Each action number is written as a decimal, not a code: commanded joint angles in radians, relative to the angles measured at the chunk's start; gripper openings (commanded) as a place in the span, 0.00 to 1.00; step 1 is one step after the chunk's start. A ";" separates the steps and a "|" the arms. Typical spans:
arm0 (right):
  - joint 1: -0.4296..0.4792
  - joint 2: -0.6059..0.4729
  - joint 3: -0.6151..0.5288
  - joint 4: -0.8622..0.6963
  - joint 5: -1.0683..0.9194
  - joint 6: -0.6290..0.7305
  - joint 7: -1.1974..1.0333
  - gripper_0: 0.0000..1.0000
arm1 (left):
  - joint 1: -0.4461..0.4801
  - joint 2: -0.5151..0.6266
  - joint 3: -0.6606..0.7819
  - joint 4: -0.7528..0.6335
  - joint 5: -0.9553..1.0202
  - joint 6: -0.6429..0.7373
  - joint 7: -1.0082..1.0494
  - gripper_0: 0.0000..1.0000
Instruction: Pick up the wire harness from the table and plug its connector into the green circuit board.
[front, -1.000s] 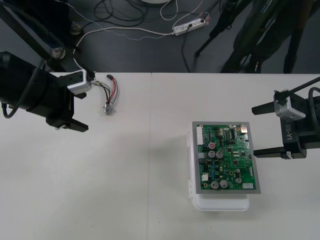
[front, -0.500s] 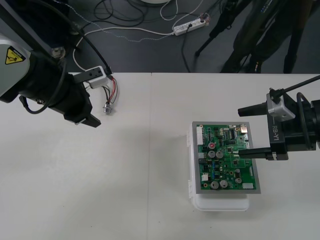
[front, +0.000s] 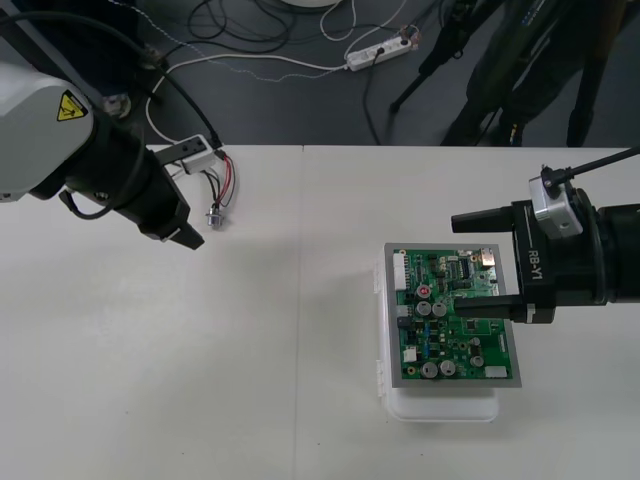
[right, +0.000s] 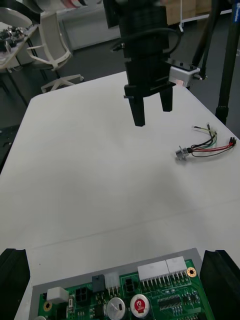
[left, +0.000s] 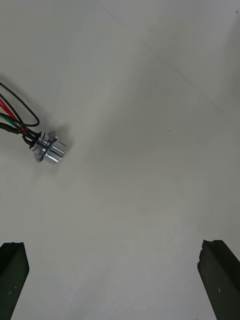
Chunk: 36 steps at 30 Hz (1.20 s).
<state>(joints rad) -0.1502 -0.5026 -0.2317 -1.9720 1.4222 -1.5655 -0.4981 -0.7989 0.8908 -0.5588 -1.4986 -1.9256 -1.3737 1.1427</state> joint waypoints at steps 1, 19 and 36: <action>0.003 0.018 -0.003 0.009 -0.046 -0.005 0.066 1.00 | -0.100 -0.021 -0.072 0.028 -0.029 0.038 0.158 1.00; -0.011 0.019 -0.014 0.145 -0.177 -0.005 0.282 1.00 | -0.181 -0.185 -0.095 0.207 -0.174 0.001 0.239 1.00; -0.026 0.069 -0.017 0.220 -0.273 -0.005 0.337 1.00 | -0.198 -0.366 0.088 0.406 -0.391 -0.042 0.229 1.00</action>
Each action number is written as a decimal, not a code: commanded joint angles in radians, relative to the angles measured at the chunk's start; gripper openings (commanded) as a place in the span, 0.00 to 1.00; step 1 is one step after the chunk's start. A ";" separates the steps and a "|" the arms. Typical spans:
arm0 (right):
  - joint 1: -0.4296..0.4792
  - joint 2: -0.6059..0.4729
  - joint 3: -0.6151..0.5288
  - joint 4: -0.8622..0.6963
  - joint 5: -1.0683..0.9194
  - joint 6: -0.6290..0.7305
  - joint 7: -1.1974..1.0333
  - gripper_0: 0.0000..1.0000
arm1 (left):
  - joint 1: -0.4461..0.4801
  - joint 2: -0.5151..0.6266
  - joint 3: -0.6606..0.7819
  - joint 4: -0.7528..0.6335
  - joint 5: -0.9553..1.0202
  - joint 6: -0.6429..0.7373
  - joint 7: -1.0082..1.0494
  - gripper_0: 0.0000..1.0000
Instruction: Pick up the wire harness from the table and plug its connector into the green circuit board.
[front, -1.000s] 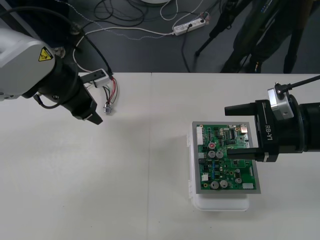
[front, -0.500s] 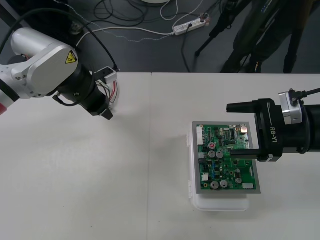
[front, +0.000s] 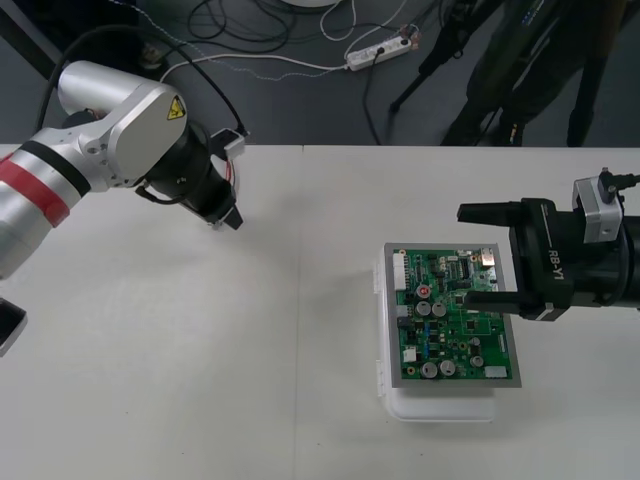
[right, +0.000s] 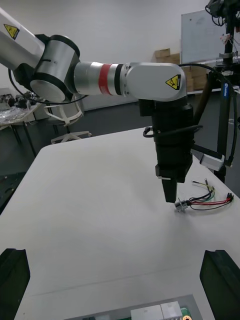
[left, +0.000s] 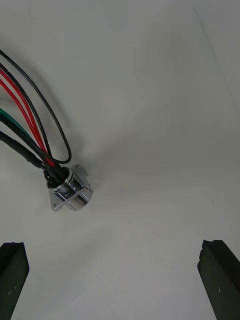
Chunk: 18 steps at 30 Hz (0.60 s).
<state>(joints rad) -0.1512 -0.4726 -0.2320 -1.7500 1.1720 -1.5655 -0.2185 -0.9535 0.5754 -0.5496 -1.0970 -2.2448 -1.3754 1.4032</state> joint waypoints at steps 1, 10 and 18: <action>-0.027 0.045 -0.017 -0.002 -0.021 -0.005 0.061 1.00 | -0.044 -0.065 0.105 0.017 -0.088 -0.048 -0.032 1.00; -0.033 0.055 -0.017 -0.002 -0.026 -0.005 0.090 1.00 | -0.034 -0.143 0.223 0.051 -0.242 -0.100 -0.033 1.00; -0.033 0.055 -0.017 -0.002 -0.026 -0.005 0.090 1.00 | 0.010 -0.220 0.347 0.051 -0.401 -0.123 -0.033 1.00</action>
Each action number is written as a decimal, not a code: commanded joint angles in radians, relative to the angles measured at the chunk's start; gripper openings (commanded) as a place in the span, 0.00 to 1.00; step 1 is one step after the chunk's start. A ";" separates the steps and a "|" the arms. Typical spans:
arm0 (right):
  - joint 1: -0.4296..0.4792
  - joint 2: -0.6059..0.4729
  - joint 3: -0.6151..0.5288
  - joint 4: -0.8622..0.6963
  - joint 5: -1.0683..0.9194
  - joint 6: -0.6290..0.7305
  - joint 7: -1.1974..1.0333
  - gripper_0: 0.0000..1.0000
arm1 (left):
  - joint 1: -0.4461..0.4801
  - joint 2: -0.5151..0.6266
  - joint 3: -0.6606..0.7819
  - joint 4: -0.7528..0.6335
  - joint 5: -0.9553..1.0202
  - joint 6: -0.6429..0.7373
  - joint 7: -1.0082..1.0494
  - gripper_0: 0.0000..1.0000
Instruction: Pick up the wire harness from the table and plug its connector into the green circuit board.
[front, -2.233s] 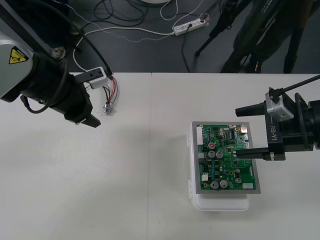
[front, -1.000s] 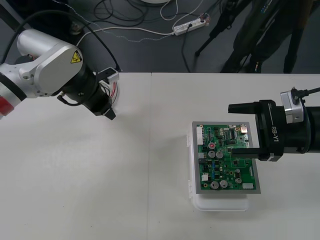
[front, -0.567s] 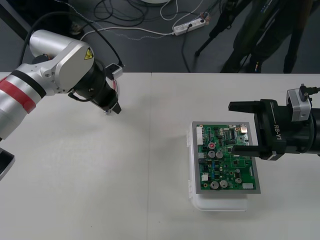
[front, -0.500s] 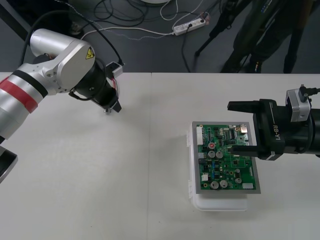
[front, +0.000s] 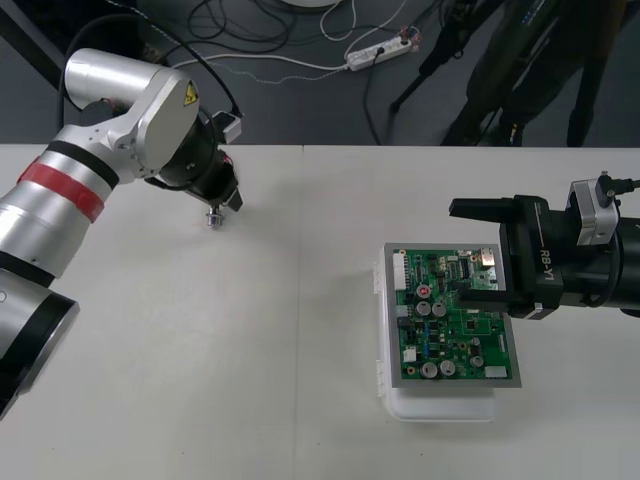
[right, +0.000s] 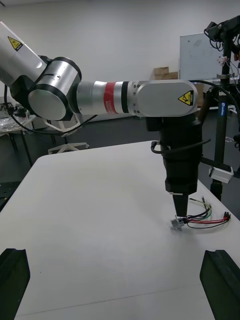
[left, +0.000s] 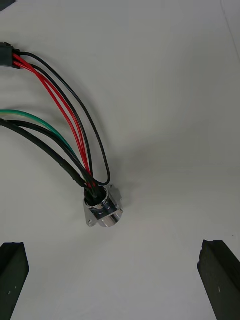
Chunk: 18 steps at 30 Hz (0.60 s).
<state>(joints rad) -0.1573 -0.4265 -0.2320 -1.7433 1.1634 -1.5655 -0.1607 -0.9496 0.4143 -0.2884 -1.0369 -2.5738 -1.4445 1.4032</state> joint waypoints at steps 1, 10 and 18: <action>-0.027 0.009 -0.017 -0.008 -0.018 -0.005 0.032 1.00 | 0.014 -0.068 0.097 -0.009 -0.089 -0.054 -0.033 1.00; -0.039 0.005 -0.010 0.011 -0.011 -0.005 0.047 1.00 | 0.068 -0.109 0.152 -0.009 -0.121 -0.028 -0.032 1.00; -0.048 -0.005 -0.010 0.016 -0.018 -0.005 0.066 1.00 | 0.104 -0.109 0.169 -0.009 -0.123 0.004 -0.032 1.00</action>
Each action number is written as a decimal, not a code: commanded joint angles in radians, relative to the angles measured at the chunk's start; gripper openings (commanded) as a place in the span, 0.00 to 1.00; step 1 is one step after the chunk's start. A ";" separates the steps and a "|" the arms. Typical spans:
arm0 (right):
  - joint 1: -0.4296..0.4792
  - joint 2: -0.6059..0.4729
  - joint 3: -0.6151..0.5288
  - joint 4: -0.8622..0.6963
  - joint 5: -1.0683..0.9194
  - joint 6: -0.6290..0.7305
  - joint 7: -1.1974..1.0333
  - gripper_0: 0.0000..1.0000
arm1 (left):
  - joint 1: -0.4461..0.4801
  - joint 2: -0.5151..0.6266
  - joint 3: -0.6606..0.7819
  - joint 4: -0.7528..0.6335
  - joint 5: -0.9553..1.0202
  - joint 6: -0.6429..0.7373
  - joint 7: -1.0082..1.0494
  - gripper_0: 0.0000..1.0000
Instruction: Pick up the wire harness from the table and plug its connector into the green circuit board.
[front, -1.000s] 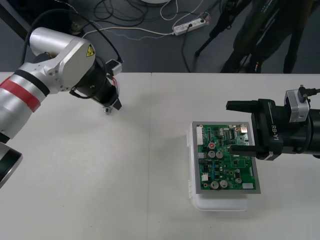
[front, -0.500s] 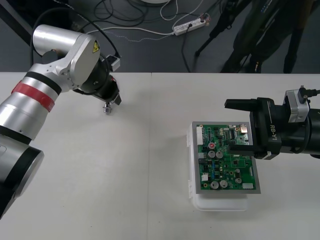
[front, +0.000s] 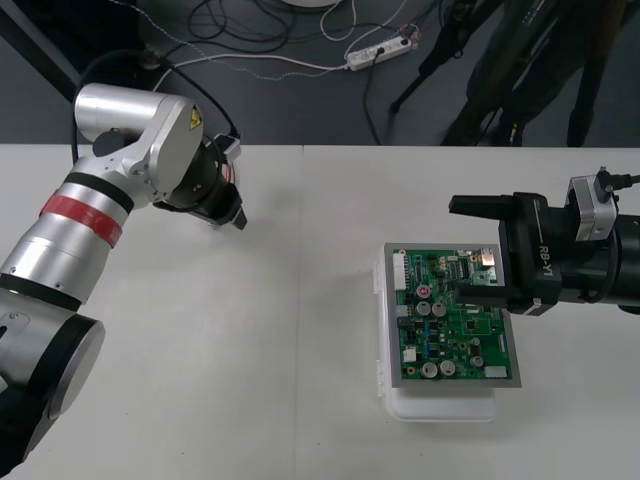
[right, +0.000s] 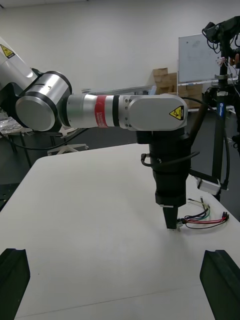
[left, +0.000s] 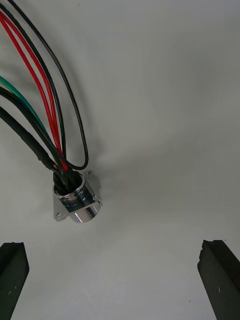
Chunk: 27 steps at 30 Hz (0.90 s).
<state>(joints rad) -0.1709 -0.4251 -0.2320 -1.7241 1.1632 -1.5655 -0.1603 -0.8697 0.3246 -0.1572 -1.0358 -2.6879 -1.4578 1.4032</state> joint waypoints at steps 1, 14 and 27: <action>-0.035 -0.006 -0.012 -0.002 -0.019 -0.005 0.070 1.00 | 0.029 -0.019 0.039 -0.010 -0.007 0.022 -0.032 1.00; -0.056 -0.027 -0.015 0.003 -0.034 -0.005 0.143 1.00 | 0.057 -0.018 0.042 -0.010 -0.009 0.131 -0.029 1.00; -0.087 -0.046 0.008 0.083 -0.034 -0.005 0.231 1.00 | 0.074 -0.019 0.041 -0.003 -0.009 0.252 -0.030 0.98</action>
<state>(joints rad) -0.2233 -0.4282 -0.2319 -1.6396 1.1464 -1.5655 0.0575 -0.8078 0.3229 -0.1422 -1.0336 -2.6890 -1.2972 1.4032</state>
